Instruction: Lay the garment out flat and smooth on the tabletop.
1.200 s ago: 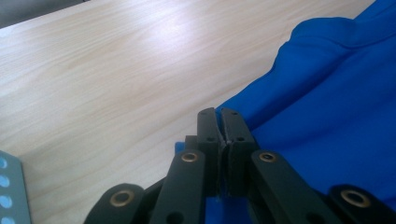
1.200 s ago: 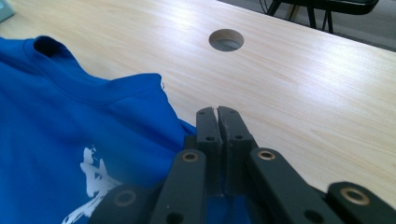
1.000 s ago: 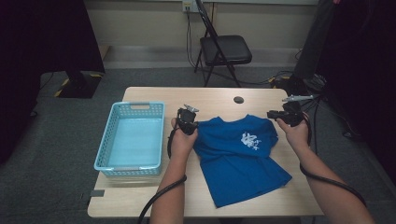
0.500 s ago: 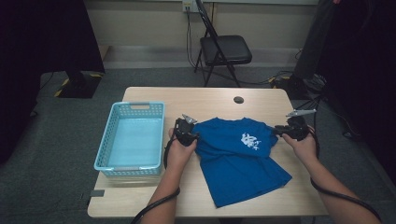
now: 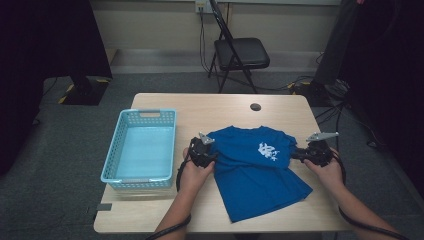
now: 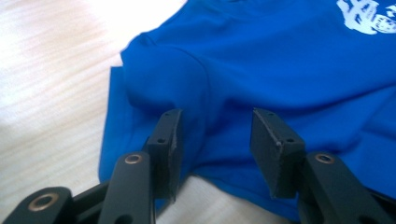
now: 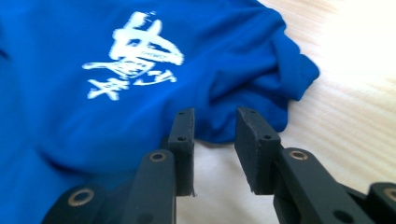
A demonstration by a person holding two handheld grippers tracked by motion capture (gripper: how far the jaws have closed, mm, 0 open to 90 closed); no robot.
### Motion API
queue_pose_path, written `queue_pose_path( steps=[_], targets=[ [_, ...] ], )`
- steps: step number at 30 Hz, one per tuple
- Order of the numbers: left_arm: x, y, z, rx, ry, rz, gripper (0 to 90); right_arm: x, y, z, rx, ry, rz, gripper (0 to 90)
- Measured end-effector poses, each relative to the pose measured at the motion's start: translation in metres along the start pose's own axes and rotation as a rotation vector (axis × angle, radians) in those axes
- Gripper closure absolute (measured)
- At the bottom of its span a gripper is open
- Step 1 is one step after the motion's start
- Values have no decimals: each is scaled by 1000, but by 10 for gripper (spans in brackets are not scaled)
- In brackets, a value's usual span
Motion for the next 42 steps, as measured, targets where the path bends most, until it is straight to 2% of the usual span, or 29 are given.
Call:
queue_pose_path(
  steps=[2, 7, 11, 15, 18, 21, 25, 32, 35, 42],
  targets=[
    [4, 3, 3, 13, 3, 0, 535, 1, -7, 7, -39, 29, -2, 690],
    [9, 7, 4, 23, -8, -14, 518, 9, -33, 14, -103, 23, 38, 691],
    [12, 10, 1, 20, -11, -28, 502, 15, -44, 9, -109, -14, 77, 699],
    [14, 11, -4, 18, -15, -38, 487, 18, -47, 5, -102, -32, 87, 717],
    [15, 11, -8, 16, -23, -33, 479, 18, -49, 5, -106, -27, 97, 778],
    [16, 10, -11, 13, -31, -36, 473, 18, -52, 5, -130, -24, 103, 874],
    [18, 8, -13, 8, -36, -36, 473, 20, -53, 8, -141, -27, 104, 888],
    [19, 8, -12, -5, -46, -53, 463, 37, -59, 26, -143, -43, 113, 890],
    [18, 8, -13, -4, -45, -49, 460, 47, -60, 36, -140, -44, 108, 891],
    [15, 7, -15, -14, -49, -54, 454, 69, -60, 58, -131, -48, 71, 891]
  ],
)
Point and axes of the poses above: each handheld gripper's, and its own axes: z roughly backward along the jaws, x roughly out of its underside, y roughly to its right, the point moved 4 cm from there along -z, roughly forward along the jaws, and after that the axes turned 15 degrees about z, right-handed, at the moved point
